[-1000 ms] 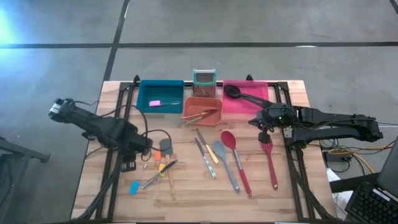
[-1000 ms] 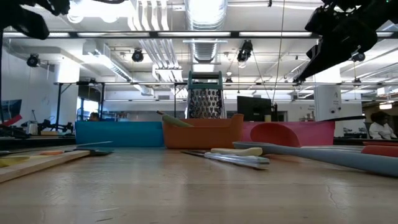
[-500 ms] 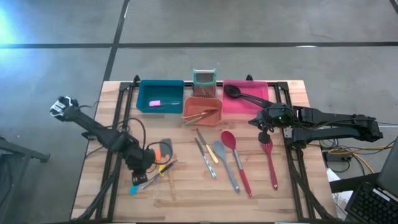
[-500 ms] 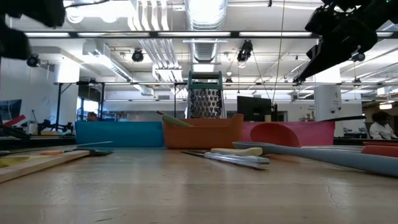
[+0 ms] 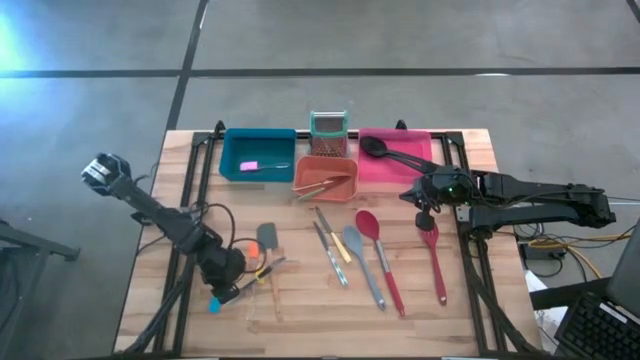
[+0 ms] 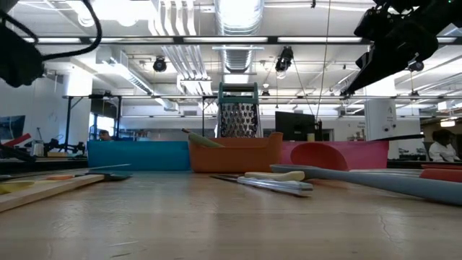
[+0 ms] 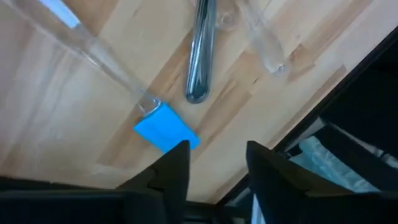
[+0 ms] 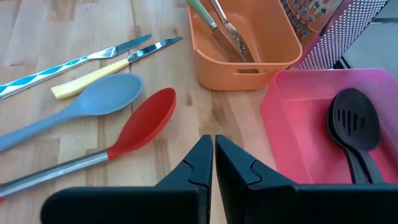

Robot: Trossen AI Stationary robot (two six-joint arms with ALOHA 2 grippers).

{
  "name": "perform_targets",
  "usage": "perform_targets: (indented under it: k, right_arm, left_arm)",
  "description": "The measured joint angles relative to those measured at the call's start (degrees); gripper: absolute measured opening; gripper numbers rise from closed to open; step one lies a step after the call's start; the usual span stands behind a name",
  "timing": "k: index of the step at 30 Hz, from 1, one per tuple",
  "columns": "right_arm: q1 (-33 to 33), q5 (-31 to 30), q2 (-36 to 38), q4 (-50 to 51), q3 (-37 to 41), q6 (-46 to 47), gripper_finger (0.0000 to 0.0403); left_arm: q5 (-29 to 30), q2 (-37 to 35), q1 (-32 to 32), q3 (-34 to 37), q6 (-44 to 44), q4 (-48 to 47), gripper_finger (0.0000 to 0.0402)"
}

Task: Pick & Place Kitchen Items
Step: Put the blue spatula into the blue bin

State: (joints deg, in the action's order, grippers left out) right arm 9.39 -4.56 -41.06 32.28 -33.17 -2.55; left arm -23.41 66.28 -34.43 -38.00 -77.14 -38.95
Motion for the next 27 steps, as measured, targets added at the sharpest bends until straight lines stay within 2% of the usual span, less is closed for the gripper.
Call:
perform_targets:
  k: [5,13,22,27]
  right_arm:
    - [0.01,-0.02,0.00,0.01,0.00,0.00,0.0013]
    - [0.00,-0.02,0.00,-0.01,0.02,0.00,0.0013]
    - [0.02,-0.02,0.00,-0.01,0.02,-0.01,0.0013]
    - [0.00,-0.02,0.00,0.00,0.02,0.00,0.0013]
  left_arm:
    - [-0.19,0.17,-0.61,2.50,-1.31,0.46,0.0197]
    - [-0.54,0.27,-0.79,4.26,3.78,2.54,0.0196]
    - [-1.80,4.46,-2.66,4.70,-3.79,3.59,0.0195]
    - [-1.67,8.53,-3.17,4.72,-3.72,5.62,0.0195]
